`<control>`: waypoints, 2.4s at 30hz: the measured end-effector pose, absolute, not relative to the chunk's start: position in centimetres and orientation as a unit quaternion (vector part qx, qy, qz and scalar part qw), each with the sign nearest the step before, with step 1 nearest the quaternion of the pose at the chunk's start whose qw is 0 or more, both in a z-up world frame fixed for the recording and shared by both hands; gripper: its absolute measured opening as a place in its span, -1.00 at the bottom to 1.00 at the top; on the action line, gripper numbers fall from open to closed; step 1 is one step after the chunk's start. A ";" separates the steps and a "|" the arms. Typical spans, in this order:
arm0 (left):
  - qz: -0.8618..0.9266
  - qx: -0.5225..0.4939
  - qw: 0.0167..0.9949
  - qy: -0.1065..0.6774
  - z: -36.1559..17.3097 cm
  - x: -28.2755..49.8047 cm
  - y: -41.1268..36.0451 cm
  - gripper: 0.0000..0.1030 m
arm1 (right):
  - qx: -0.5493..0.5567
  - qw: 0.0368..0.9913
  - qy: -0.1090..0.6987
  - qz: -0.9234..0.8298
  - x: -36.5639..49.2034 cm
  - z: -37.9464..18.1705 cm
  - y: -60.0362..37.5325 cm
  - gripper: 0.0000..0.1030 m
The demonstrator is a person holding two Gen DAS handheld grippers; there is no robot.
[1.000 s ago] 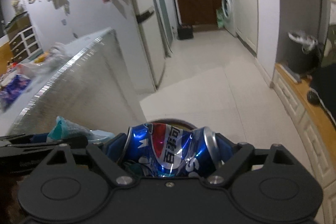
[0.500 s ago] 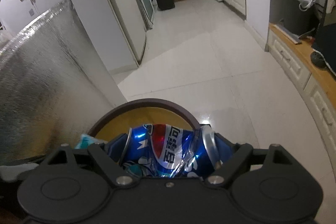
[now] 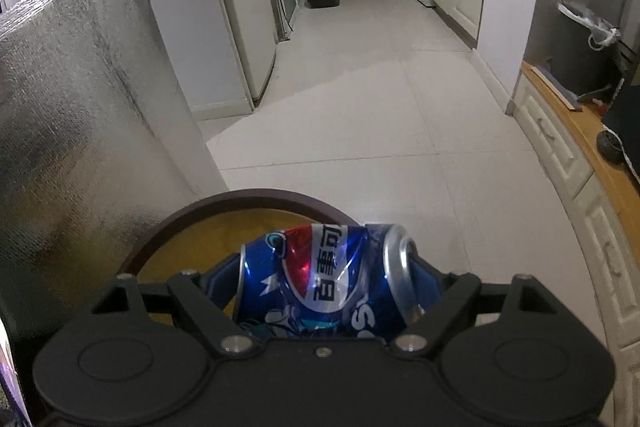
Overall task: Collect trash
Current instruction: 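Open the left tool to drop the teal bag while the right tool drops the can, then move both tools back from the bin toward the table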
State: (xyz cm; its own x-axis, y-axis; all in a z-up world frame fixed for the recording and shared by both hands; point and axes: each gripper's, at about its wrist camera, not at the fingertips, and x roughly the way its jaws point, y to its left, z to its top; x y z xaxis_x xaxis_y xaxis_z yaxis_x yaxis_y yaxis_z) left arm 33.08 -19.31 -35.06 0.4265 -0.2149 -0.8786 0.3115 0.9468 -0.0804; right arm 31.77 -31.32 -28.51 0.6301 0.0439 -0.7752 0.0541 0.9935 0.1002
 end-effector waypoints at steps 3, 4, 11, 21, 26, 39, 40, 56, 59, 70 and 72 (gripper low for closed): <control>-0.180 0.050 0.843 0.504 -34.5 32.6 -19.5 0.29 | 0.052 0.903 0.427 -0.001 32.0 -28.3 -30.7 0.68; -0.185 0.048 0.844 0.501 -34.3 32.3 -19.3 0.29 | 0.051 0.903 0.427 0.001 32.1 -28.4 -30.6 0.67; -0.200 0.049 0.846 0.492 -33.7 31.0 -18.8 0.70 | 0.064 0.900 0.430 0.003 31.9 -28.6 -30.6 0.67; -0.204 0.057 0.842 0.497 -31.4 27.8 -16.8 0.93 | 0.085 0.889 0.449 0.024 32.0 -29.2 -29.5 0.68; -0.188 0.058 0.853 0.483 -29.7 26.1 -15.4 0.99 | 0.083 0.877 0.473 0.039 32.4 -30.1 -28.9 0.68; -0.179 0.045 0.857 0.481 -28.3 23.9 -13.5 1.00 | 0.019 0.845 0.533 0.037 33.1 -32.3 -27.2 0.91; -0.178 0.044 0.858 0.481 -28.1 23.6 -13.2 1.00 | 0.019 0.847 0.529 0.038 32.8 -32.0 -27.2 0.92; -0.150 0.044 0.856 0.493 -27.5 21.4 -11.5 1.00 | 0.029 0.866 0.498 0.035 27.9 -27.2 -29.9 1.00; -0.146 0.049 0.855 0.496 -26.9 21.2 -11.4 1.00 | 0.033 0.870 0.491 0.030 26.7 -26.4 -30.3 1.00; -0.141 0.074 0.854 0.495 -25.8 20.0 -11.5 1.00 | 0.031 0.879 0.476 0.015 23.3 -24.3 -31.7 1.00; -0.139 0.076 0.855 0.494 -25.5 19.8 -11.6 1.00 | 0.032 0.879 0.475 0.015 22.6 -24.0 -31.8 1.00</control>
